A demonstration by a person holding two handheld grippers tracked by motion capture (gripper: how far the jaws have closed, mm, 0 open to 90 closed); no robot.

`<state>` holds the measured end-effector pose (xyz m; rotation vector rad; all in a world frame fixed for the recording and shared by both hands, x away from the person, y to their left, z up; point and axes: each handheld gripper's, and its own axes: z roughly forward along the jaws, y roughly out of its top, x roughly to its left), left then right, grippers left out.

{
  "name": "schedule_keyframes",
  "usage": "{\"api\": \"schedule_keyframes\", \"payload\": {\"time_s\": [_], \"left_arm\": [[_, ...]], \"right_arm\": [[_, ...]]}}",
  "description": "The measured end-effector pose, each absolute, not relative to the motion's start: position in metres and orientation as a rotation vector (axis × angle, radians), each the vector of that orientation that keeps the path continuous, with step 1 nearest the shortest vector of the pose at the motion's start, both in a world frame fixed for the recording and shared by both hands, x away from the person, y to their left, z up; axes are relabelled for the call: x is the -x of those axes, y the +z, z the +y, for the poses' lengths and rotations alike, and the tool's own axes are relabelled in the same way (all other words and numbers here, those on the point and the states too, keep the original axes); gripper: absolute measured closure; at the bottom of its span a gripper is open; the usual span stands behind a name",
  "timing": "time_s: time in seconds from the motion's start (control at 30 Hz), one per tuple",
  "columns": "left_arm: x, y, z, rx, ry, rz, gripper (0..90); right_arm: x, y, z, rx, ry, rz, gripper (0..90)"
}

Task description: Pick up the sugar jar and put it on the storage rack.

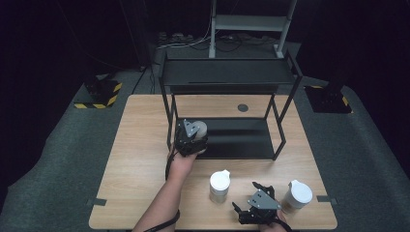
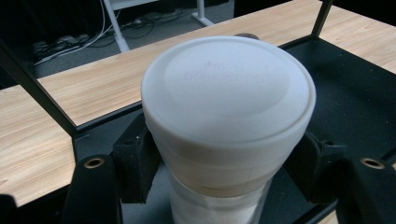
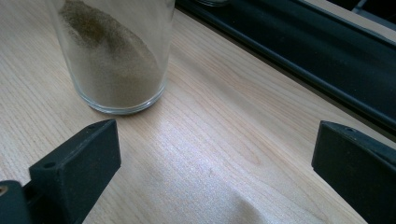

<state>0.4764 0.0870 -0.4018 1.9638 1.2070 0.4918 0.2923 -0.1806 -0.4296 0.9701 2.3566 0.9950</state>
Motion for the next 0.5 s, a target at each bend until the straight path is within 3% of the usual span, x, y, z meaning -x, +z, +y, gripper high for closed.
{"api": "schedule_keyframes", "payload": {"time_s": [0.5], "left_arm": [[-0.4768, -0.4013, 0.0878, -1.977, 0.486, 1.197, 33.6]], "right_arm": [[-0.2924, -0.4296, -0.1804, -0.972, 0.992, 2.359, 0.5]]}}
